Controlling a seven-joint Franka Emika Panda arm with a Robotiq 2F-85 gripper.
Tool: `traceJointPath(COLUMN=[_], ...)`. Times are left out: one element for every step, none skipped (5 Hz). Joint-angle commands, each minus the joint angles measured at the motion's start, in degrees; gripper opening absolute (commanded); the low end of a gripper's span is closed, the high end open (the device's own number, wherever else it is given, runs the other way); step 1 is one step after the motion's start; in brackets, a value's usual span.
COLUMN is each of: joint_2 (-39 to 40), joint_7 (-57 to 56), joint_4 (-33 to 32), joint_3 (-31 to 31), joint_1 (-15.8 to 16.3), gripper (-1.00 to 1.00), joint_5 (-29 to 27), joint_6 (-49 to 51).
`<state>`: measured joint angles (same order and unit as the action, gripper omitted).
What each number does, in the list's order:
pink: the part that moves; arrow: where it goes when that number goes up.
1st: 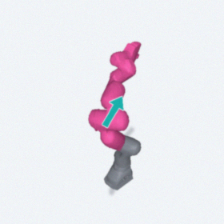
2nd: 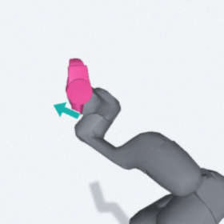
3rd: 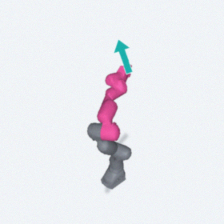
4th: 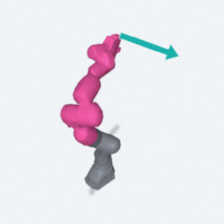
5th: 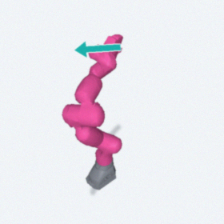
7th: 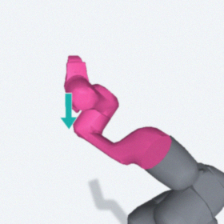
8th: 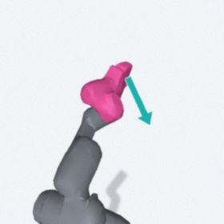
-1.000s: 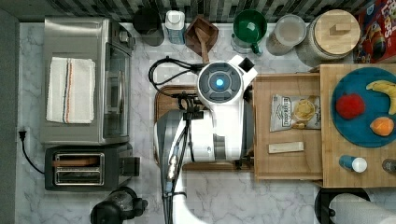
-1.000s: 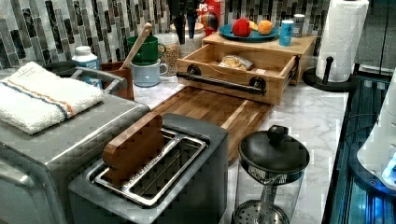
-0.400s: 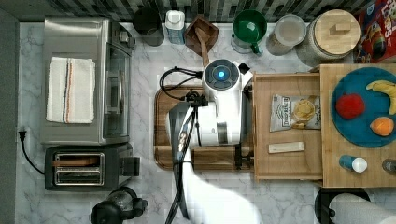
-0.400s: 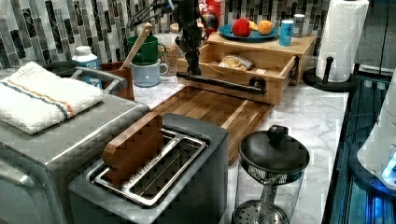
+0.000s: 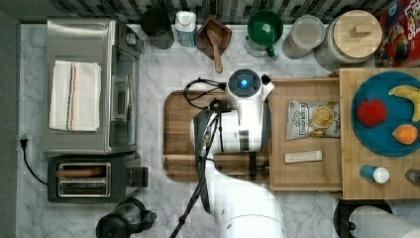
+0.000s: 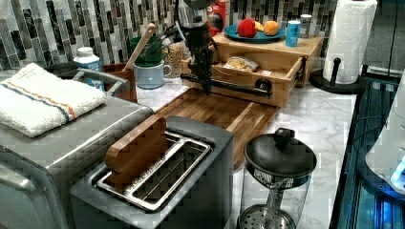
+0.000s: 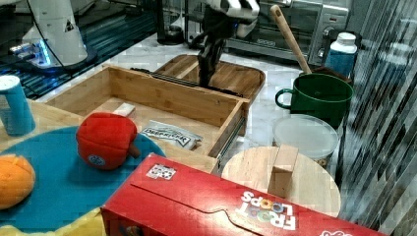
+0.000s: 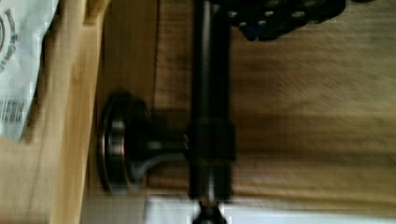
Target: Close the drawer.
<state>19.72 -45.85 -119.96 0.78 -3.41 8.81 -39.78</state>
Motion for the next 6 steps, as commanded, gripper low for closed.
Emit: traceJointPath(joint_2=[-3.7,-3.7,-3.5,-2.6,-1.7,-1.6], joint_7=[-0.8,-3.0,-6.7,-11.3,-16.7,-21.1], joint_4=[0.6,0.0,0.5,1.9,2.4,3.7], joint_3=[0.7,1.7,3.1,4.1,6.2,9.0], joint_1=[-0.5,-1.9,-3.6,-6.4,-8.8,-10.4], gripper=[-1.0,-1.0,-1.0,-1.0,-1.0,-1.0], joint_5=[2.0,3.5,4.6,4.3,2.7,1.6], joint_6=[1.8,-1.3,-2.8,-2.9,-4.6,-3.9])
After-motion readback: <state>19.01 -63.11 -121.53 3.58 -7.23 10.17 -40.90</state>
